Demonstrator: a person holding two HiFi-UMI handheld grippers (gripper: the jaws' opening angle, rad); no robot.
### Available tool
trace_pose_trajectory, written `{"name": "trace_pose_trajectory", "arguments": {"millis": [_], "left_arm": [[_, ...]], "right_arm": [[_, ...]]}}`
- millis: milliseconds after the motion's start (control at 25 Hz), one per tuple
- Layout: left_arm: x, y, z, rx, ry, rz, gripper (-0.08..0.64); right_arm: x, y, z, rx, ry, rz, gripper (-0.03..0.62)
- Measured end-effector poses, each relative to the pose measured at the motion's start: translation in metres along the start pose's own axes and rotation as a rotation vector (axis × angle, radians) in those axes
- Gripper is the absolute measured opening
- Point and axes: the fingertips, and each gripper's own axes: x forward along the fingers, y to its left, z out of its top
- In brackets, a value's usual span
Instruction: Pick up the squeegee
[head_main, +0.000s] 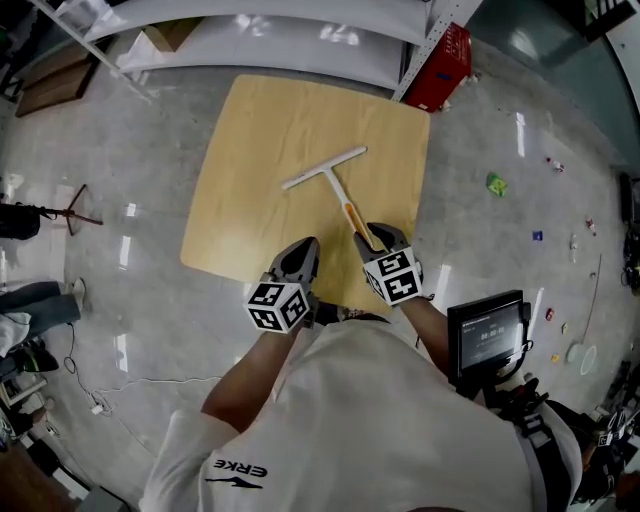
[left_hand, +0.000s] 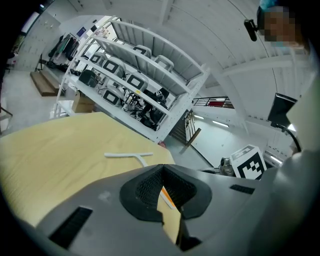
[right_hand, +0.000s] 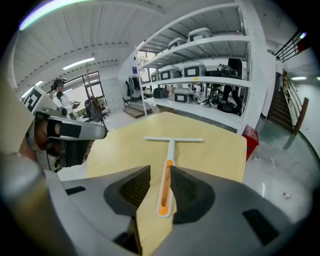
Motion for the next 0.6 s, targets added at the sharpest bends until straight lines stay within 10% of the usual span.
{"name": "trace_pose_trajectory", "arguments": {"millis": [600], "left_arm": [[0.007, 0.078, -0.009, -0.063, 0.053, 0.000, 0.005]], "right_arm": [[0.099, -0.008, -0.024, 0.011, 0.237, -0.047, 0.163]]}}
